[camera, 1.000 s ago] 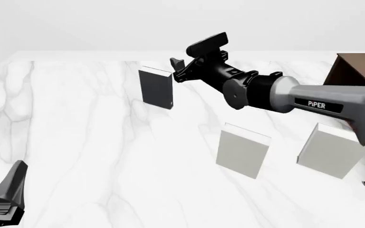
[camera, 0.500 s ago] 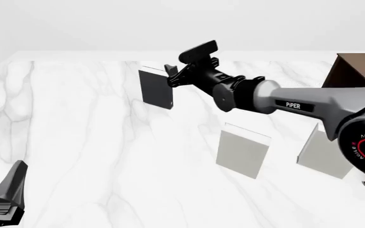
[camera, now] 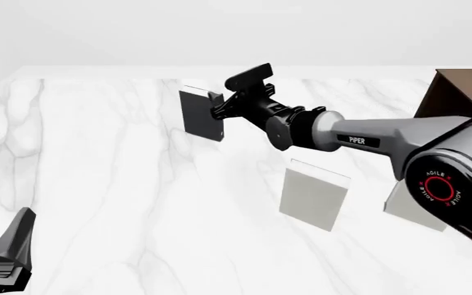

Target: Pick up the book on the left and place it on top of the shelf.

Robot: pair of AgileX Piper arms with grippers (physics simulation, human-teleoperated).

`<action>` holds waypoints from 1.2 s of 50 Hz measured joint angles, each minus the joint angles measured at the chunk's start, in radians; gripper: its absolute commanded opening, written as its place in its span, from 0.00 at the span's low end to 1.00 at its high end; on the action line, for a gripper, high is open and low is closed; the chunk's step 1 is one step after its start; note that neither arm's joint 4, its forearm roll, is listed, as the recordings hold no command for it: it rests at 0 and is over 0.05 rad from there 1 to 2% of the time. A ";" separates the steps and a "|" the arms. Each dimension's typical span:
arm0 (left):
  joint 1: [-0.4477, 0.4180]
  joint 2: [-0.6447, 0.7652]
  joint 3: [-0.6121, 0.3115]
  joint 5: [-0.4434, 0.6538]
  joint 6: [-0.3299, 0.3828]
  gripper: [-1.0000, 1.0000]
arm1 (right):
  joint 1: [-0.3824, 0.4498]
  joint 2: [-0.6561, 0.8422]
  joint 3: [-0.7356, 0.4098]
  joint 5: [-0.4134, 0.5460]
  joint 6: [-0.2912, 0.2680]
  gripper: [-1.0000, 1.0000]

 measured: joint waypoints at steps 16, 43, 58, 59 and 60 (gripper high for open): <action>0.000 0.000 0.000 0.000 0.000 1.00 | 0.002 0.054 -0.032 -0.009 0.012 1.00; 0.000 0.000 0.000 0.000 0.000 1.00 | 0.004 0.133 -0.126 0.016 0.015 1.00; 0.000 0.000 0.000 0.000 0.000 1.00 | 0.001 0.184 -0.181 0.034 0.014 1.00; 0.000 0.000 0.000 0.000 0.000 1.00 | 0.001 0.187 -0.184 0.036 0.014 1.00; 0.000 0.000 0.000 0.000 0.000 1.00 | 0.000 0.190 -0.187 0.037 0.014 1.00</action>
